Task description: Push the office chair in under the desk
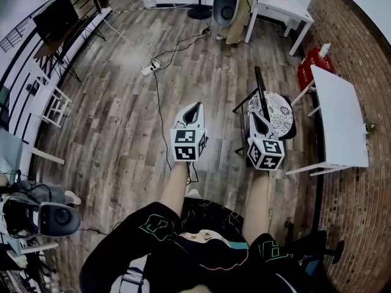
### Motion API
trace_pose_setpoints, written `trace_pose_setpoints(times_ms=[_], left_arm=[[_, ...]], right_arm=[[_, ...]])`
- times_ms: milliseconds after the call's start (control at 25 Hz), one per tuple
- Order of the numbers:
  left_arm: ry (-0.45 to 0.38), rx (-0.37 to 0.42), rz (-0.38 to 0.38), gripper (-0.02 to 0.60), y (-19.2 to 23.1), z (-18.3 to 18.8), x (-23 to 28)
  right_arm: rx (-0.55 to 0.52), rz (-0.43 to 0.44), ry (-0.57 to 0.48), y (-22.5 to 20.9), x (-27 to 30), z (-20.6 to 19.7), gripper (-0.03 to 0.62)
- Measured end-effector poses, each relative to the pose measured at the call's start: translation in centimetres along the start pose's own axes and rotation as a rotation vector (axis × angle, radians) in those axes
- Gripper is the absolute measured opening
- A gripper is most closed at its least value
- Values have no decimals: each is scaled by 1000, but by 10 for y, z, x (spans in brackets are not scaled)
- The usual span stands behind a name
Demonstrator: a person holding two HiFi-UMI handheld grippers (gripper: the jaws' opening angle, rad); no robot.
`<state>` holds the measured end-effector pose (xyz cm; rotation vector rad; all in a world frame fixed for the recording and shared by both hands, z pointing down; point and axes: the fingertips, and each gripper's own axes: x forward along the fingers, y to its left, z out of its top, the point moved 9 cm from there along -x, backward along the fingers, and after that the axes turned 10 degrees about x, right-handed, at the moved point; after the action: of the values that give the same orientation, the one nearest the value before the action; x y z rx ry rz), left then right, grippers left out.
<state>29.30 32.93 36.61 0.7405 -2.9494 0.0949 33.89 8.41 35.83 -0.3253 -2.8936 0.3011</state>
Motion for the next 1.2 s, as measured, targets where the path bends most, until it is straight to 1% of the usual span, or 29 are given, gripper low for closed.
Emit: trace_pose_setpoints(times_ms=[200, 400, 680, 800, 920, 1080, 1200], left_arm=[[-29, 0, -14, 6, 19, 3, 9], [-13, -78, 34, 6, 62, -17, 7], [-25, -112, 79, 6, 107, -21, 13], [-45, -125, 78, 6, 114, -20, 25], [-72, -111, 61, 6, 112, -20, 45], [-83, -116, 97, 6, 128, -17, 81], [-91, -85, 100, 6, 140, -8, 108]], right_arm=[[-9, -3, 7, 9, 24, 5, 5], [-59, 54, 42, 39, 56, -2, 5], [-99, 90, 51, 64, 92, 6, 5], [-119, 82, 49, 59, 105, 14, 5], [-118, 74, 31, 41, 120, 21, 5], [-102, 93, 21, 22, 157, 25, 5], [-89, 124, 36, 21, 189, 22, 5]])
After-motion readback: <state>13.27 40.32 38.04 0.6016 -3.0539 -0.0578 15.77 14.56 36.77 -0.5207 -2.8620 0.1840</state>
